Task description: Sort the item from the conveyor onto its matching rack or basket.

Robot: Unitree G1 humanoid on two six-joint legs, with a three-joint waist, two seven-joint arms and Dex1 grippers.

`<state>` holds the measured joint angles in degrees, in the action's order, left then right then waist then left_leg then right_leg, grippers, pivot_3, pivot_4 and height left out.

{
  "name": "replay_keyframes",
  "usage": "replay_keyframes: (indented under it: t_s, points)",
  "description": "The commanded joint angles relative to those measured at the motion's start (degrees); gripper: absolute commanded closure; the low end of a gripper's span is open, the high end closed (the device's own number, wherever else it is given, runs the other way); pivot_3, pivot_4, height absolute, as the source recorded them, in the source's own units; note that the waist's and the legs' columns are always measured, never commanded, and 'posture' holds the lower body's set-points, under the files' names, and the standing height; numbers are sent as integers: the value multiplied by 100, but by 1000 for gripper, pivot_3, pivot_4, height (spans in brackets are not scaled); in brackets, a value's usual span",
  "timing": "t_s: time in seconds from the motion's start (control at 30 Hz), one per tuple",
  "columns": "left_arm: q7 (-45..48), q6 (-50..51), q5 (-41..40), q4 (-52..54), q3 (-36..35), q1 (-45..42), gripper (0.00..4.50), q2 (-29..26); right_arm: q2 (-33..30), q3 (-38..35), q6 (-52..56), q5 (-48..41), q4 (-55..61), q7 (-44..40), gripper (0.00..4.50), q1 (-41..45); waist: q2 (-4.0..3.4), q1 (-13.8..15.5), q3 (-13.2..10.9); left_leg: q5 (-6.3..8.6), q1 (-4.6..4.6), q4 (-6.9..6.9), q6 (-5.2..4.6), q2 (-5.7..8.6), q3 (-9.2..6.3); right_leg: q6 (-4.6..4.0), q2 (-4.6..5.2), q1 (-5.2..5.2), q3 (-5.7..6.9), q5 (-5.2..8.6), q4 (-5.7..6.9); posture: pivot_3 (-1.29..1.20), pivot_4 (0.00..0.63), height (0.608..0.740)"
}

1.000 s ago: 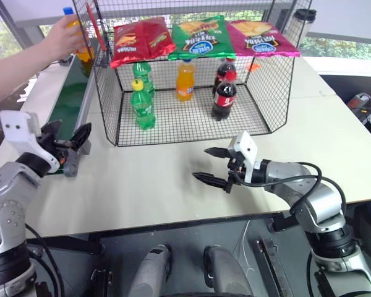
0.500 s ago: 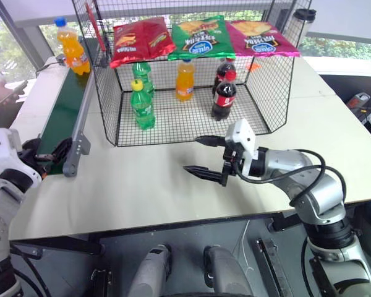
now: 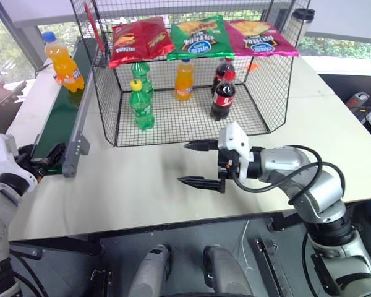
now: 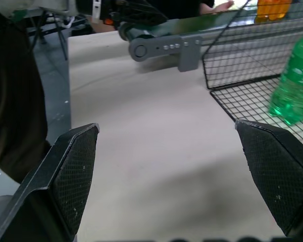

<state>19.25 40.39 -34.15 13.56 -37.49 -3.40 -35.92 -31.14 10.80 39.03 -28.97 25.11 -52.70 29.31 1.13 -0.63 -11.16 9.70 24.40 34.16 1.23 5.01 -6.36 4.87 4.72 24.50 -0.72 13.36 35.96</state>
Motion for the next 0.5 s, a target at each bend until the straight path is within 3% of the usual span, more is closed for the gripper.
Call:
replay_keyframes:
  t_s: [0.03,0.5]
  points:
    - [-9,-208,90,-26,-148,14,0,-78,-71,27,-183,47,172,-70,27,108,0,2,0,0,0,0,0,0,0,0,0,0,0,0,0,0,150,739]
    - [-156,-670,339,-261,-94,-34,0,26,-67,76,-222,112,77,-42,27,52,0,1,0,1,1,-1,0,0,0,0,1,1,0,0,-2,0,150,739]
